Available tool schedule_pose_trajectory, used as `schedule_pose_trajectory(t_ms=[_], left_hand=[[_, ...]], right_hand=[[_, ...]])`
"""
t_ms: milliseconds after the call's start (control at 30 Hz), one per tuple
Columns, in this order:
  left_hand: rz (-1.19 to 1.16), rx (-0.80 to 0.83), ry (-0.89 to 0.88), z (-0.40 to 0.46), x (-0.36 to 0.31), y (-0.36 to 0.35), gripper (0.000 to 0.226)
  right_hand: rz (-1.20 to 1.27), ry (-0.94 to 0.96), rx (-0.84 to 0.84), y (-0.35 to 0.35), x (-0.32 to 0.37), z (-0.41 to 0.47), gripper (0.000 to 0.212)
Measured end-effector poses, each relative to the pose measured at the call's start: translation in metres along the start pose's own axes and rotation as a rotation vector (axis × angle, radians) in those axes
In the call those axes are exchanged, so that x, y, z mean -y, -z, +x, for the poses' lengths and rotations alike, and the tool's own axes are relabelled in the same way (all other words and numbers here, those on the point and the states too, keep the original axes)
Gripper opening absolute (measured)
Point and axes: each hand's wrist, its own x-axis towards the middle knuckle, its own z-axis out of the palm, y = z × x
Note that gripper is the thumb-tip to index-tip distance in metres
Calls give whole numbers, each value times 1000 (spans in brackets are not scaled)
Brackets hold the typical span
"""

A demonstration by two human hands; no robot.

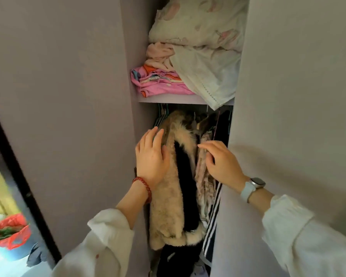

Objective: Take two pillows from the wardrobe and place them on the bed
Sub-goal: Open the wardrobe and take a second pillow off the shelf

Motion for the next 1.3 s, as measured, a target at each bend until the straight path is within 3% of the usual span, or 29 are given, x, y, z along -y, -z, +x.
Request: schedule_pose_trajectory(t_ms=[300, 467, 533, 667, 767, 1000, 1300], left_hand=[[-245, 77, -255, 136, -109, -116, 47], [-509, 312, -120, 161, -132, -153, 72], [-652, 348, -90, 162, -133, -157, 72], [-811, 319, -98, 152, -132, -144, 52], [-898, 344, -152, 131, -132, -117, 52], [-1156, 546, -488, 67, -164, -46, 61], [-1180, 757, -839, 20, -275, -25, 72]], right_hand=[[-284, -172, -191, 104, -98, 35, 39], [-338, -232, -228, 121, -120, 37, 41], [-321, -259, -233, 122, -121, 34, 41], [-280, -300, -233, 116, -110, 19, 41], [-233, -327, -291, 113, -87, 4, 40], [-207, -364, -500, 126, -20, -54, 37], [-241, -484, -749, 205, 30, -138, 37]])
